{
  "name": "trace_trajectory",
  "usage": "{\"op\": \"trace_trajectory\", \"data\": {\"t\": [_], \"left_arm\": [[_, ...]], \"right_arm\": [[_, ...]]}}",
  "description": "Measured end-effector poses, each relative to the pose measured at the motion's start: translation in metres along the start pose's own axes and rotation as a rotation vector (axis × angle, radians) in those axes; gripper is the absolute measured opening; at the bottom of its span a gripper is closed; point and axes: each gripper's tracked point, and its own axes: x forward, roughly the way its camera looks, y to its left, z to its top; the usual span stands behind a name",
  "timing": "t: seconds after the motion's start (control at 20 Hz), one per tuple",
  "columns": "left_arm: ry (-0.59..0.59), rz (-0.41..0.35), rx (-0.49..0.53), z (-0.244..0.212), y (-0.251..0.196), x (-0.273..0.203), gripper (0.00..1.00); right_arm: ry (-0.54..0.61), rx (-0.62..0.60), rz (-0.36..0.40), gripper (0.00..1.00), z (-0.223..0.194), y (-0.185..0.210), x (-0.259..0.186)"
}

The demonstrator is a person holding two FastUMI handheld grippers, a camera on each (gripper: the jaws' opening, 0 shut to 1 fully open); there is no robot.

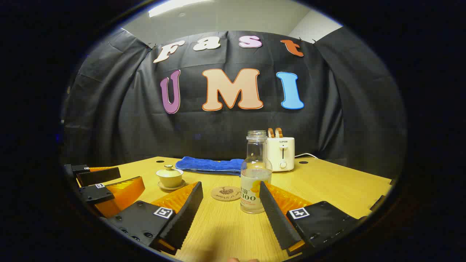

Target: Open the teacup lid with one hand, grasp the water bottle and pour water into the teacup with the other hand; after pouring, place the water bottle on the coaster and then close the teacup lid.

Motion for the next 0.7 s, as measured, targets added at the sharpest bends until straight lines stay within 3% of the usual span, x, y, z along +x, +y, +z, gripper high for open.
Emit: {"op": "trace_trajectory", "data": {"t": [0.1,0.7], "left_arm": [[-0.001,0.0,0.0,0.0003,-0.0012,0.0013,0.95],[-0.001,0.0,-0.001,-0.0016,-0.0006,0.0001,0.95]], "right_arm": [[-0.001,0.0,0.002,0.95,0.0003,0.0001,0.0002],[0.0,0.0,0.006,0.98,0.0006,0.0013,-0.0004]]}}
